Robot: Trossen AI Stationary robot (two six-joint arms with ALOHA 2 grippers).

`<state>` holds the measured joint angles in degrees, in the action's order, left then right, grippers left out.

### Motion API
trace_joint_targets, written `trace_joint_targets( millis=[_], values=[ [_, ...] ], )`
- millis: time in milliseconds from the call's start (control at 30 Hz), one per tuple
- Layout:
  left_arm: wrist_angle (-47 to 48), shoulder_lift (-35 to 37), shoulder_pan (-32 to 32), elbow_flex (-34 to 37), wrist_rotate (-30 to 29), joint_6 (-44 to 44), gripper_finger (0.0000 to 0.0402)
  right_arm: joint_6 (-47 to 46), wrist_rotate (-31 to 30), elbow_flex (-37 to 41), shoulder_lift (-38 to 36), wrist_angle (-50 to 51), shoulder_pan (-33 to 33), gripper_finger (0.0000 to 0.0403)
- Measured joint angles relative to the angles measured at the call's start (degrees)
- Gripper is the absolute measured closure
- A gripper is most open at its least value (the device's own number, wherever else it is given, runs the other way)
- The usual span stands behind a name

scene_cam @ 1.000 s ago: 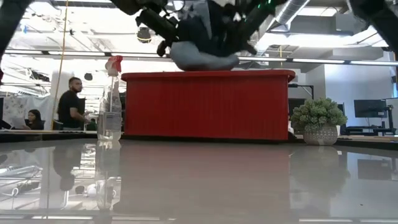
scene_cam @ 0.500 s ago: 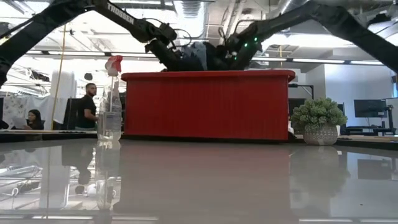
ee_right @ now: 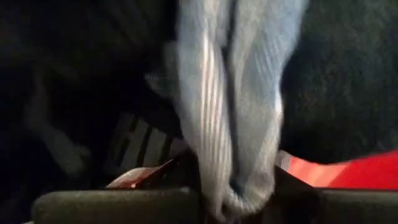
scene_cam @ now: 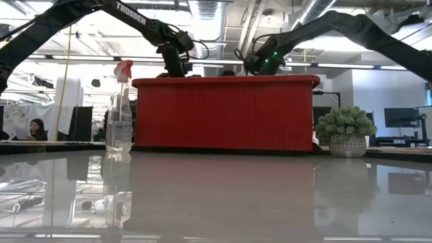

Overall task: Fold laundry
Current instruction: Put the folded blue and black pants, blue shirt, and black boxer into the red laundry bin

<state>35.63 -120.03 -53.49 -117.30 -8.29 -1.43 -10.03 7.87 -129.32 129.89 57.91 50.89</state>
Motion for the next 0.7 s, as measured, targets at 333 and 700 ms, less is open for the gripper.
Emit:
trace_joint_targets(
  millis=[333,700],
  values=[
    [1.3,4.7,-0.1,0.0,-11.1,1.9,0.0193,1.2,-0.4,0.0,-0.2,5.2,0.2,0.0258],
    [1.6,10.7,0.3,0.0,-8.3,2.1,0.0192,1.1,0.7,-5.2,-1.5,11.2,3.3,0.0088]
  ],
)
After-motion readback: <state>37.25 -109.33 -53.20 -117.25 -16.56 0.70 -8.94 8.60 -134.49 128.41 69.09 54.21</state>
